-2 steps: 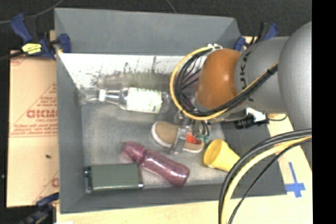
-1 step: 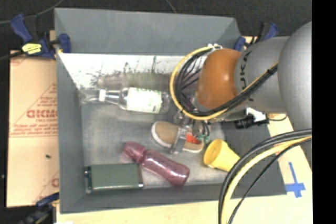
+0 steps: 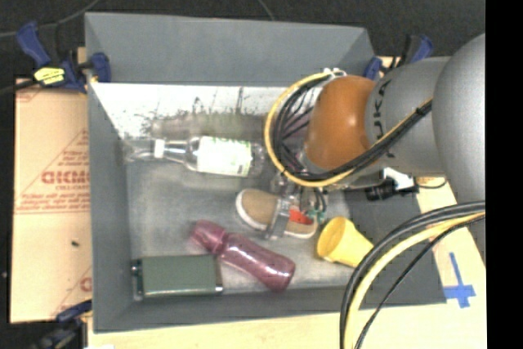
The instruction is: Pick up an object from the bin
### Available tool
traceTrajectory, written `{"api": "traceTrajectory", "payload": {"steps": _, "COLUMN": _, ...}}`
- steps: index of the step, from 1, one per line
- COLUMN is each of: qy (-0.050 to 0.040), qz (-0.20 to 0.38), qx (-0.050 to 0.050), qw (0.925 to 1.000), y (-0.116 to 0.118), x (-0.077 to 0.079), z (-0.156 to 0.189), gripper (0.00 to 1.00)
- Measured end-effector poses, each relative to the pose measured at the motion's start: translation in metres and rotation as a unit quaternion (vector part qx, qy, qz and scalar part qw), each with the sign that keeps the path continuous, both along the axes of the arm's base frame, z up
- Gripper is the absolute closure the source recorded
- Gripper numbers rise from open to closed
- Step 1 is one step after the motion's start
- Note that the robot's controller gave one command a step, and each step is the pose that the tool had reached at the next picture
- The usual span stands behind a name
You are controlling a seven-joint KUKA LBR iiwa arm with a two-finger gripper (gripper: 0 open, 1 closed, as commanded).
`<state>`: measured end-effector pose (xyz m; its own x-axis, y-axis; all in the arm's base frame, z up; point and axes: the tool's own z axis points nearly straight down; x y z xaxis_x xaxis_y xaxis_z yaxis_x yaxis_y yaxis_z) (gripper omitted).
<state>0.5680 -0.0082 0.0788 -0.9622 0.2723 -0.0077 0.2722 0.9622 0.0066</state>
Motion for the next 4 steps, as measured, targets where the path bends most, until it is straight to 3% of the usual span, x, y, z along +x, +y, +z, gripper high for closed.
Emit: {"api": "traceTrajectory", "payload": {"steps": 4, "qy": 0.0, "qz": -0.001, "qx": 0.0, "qw": 1.0, "y": -0.0001, "x": 0.0, "z": 0.0, "gripper": 1.0}}
